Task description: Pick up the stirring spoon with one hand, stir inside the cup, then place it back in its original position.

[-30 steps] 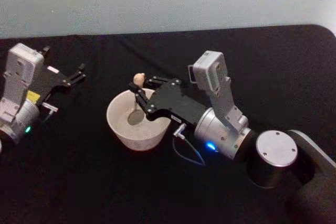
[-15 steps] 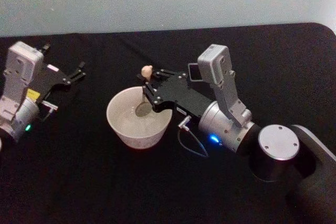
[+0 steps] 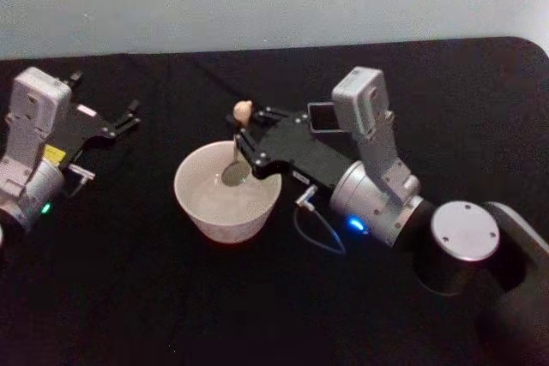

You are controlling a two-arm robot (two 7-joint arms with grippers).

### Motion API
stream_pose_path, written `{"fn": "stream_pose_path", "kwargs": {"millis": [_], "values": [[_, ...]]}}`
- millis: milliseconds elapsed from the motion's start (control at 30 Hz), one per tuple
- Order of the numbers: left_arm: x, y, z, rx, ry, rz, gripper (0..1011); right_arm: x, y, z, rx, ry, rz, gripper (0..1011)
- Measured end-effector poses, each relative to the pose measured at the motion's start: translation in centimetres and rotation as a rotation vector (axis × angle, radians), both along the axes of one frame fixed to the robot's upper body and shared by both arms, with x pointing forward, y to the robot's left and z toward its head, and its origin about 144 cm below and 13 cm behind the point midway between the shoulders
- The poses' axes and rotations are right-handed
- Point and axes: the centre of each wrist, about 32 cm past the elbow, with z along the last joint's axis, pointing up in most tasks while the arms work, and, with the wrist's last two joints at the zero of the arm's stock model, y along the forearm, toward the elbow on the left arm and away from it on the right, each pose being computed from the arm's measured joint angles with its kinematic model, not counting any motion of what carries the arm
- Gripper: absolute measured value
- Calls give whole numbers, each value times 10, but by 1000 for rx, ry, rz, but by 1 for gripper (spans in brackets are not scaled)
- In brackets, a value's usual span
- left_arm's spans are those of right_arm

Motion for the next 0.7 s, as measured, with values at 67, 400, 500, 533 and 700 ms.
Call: {"fn": "stream_pose_path", "kwargs": {"millis": [67,400,500,533,700], "values": [[0,0,0,0,0,0,1001,0,-2,6,13,-10,0,199],[0,0,0,0,0,0,1001,1,-16,42,65,-79,2,199],[0,0,0,0,0,0,1001,1,-21,51,75,-96,0,199],[0,0,0,0,0,0,1001,1,-25,56,77,-106,-3,199],[0,0,0,0,0,0,1001,2,-37,69,83,-128,-18,199]]}}
